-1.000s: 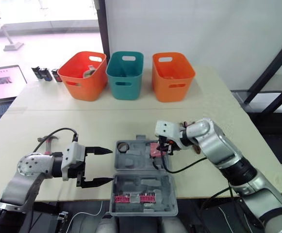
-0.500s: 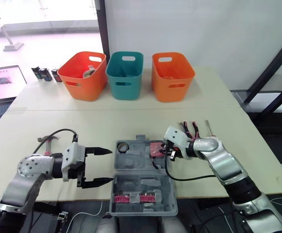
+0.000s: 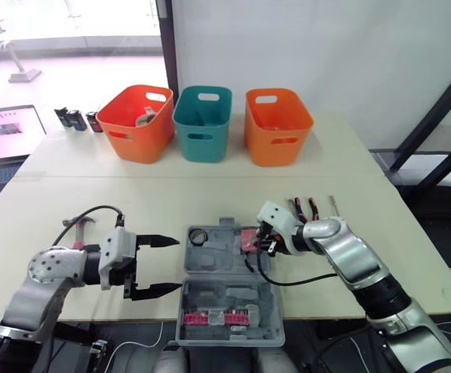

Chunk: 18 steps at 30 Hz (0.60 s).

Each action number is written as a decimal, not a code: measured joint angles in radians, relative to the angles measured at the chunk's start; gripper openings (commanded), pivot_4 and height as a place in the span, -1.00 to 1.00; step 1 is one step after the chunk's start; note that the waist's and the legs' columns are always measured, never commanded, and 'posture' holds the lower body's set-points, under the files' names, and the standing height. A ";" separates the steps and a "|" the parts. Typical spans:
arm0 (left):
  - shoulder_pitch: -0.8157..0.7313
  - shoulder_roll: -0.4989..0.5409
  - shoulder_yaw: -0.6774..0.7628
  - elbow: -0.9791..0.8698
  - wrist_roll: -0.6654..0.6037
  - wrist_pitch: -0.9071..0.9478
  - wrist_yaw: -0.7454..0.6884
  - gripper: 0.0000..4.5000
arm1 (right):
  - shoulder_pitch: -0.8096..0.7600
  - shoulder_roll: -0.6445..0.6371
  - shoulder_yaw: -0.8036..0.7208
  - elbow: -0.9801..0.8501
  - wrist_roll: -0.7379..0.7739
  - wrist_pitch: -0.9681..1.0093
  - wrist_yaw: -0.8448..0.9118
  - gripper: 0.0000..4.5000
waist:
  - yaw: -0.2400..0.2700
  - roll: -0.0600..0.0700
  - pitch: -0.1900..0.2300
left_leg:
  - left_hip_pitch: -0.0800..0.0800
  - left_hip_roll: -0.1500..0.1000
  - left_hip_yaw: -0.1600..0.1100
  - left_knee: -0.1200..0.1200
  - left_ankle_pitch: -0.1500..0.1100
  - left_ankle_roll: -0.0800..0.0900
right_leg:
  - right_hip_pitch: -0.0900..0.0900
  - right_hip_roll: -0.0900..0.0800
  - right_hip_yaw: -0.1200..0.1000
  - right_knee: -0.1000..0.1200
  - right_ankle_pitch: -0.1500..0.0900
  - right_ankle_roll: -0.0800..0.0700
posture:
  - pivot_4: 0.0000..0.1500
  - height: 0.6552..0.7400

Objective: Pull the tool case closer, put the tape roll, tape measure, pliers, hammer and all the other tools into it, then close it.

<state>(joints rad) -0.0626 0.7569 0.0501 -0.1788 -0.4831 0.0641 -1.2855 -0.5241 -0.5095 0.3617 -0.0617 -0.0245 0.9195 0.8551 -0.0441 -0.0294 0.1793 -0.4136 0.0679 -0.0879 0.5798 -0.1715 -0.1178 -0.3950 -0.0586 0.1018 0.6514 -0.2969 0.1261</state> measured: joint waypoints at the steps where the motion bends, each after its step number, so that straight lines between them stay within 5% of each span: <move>1: 0.002 0.001 0.000 0.000 0.000 0.001 0.000 1.00 | -0.004 0.011 -0.006 0.006 0.001 0.003 -0.006 -0.49 | 0.000 -0.001 -0.001 | 0.001 0.000 0.000 0.000 0.000 0.000 | 0.001 0.000 0.000 0.000 0.000 0.000 | 1.00 1.00; 18: 0.003 0.005 0.001 -0.021 -0.001 0.024 0.007 1.00 | -0.048 0.046 0.019 0.039 0.030 0.094 -0.038 -0.49 | -0.002 -0.013 -0.021 | 0.005 0.001 0.001 -0.004 -0.001 0.000 | 0.003 0.000 0.000 -0.003 0.000 -0.001 | 1.00 1.00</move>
<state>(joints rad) -0.0593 0.7614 0.0507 -0.1994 -0.4839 0.0886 -1.2785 -0.5724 -0.4638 0.3804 -0.0231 0.0055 1.0137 0.8172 -0.0459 -0.0427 0.1582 -0.4083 0.0686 -0.0869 0.5762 -0.1720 -0.1180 -0.3916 -0.0591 0.1019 0.6484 -0.2969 0.1253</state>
